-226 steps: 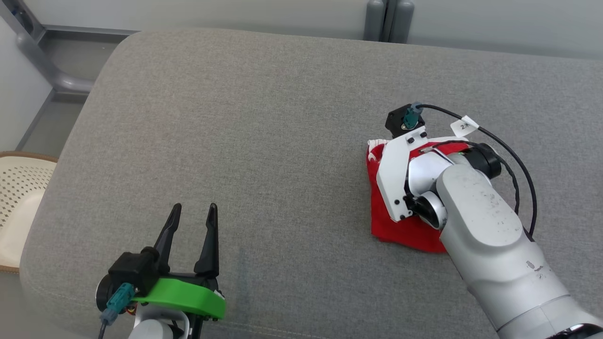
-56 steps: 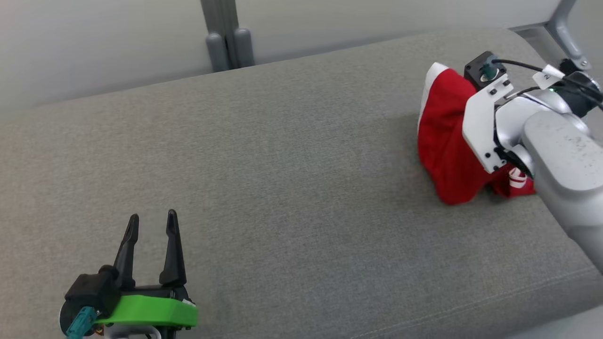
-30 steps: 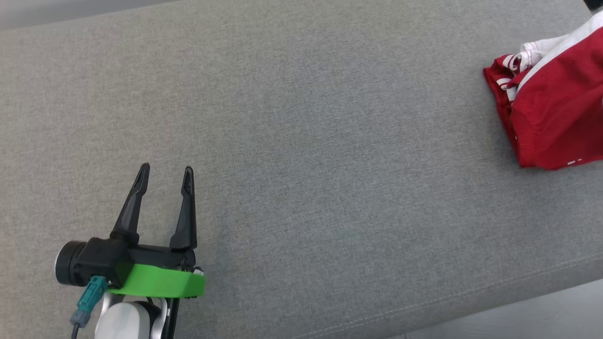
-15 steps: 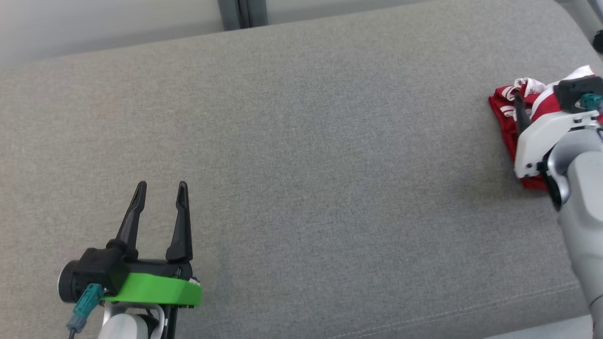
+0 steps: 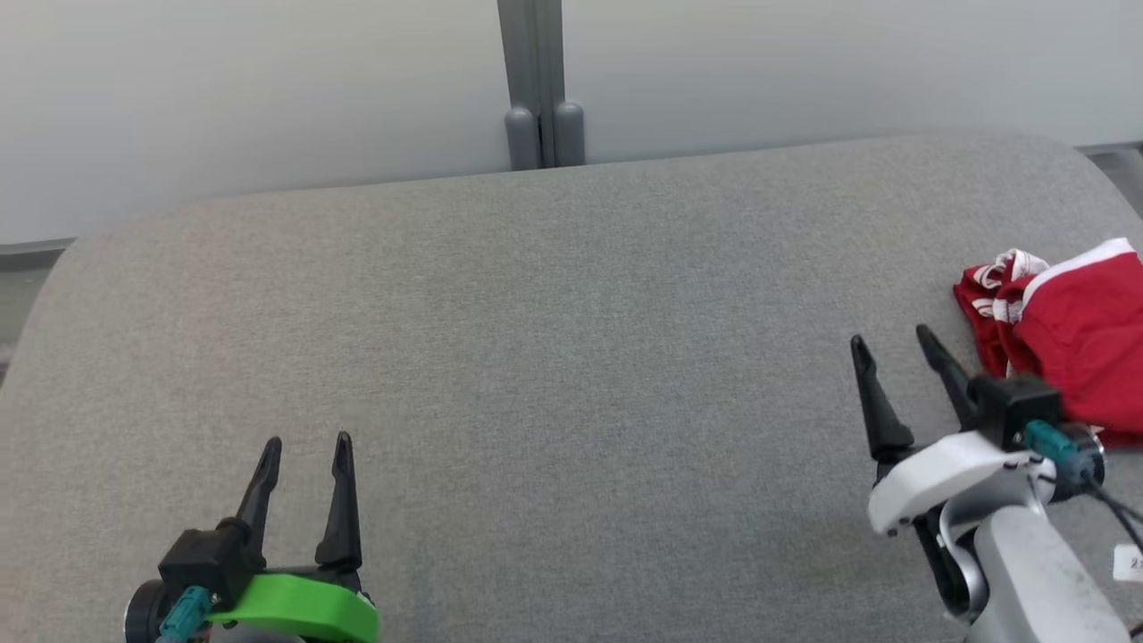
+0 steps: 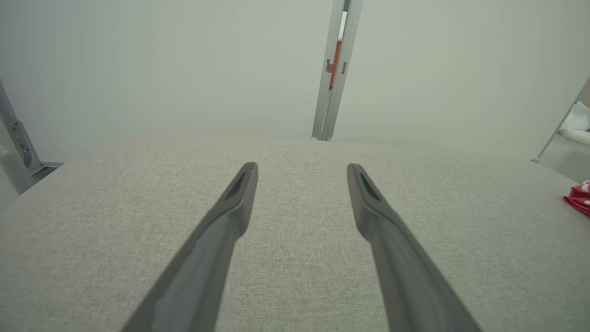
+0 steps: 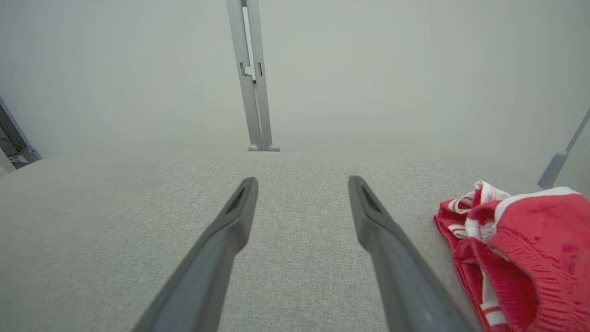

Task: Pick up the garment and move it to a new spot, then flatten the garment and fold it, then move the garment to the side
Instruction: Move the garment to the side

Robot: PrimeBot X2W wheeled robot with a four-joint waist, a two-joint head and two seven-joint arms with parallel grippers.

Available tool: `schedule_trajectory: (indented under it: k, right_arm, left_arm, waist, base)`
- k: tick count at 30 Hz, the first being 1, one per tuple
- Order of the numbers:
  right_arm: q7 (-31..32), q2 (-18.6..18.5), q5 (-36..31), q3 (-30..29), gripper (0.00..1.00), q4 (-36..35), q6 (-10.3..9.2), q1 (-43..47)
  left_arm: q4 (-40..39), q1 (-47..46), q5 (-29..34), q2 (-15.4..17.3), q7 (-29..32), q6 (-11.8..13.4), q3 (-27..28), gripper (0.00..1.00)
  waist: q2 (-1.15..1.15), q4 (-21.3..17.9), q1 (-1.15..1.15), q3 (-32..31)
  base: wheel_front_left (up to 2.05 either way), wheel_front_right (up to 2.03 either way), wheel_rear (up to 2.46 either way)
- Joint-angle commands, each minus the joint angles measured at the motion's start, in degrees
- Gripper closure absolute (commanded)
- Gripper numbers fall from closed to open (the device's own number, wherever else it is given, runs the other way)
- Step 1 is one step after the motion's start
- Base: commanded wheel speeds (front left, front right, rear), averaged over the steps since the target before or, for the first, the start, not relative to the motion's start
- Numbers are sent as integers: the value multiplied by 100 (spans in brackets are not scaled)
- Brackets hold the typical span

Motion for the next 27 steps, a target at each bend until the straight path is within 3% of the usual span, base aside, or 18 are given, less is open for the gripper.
schedule_trajectory:
  k: [1, 9, 27]
  right_arm:
    - [-44, 85, -98, -19, 0, -113, -7, 253]
    - [-80, 516, -424, -437, 0, -218, -7, 903]
    - [-6, 636, -656, -739, 0, -275, -7, 934]
  left_arm:
    - [65, 111, 35, 8, 3, 4, -1, 0]
    - [290, 238, 10, 7, 3, -5, -7, 0]
    - [336, 181, -29, 7, 3, -30, 0, 0]
  waist:
    - [0, 259, 0, -277]
    - [0, 291, 0, -414]
    - [0, 156, 0, -349]
  base:
    - [0, 0, 0]
    - [0, 0, 0]
    - [0, 0, 0]
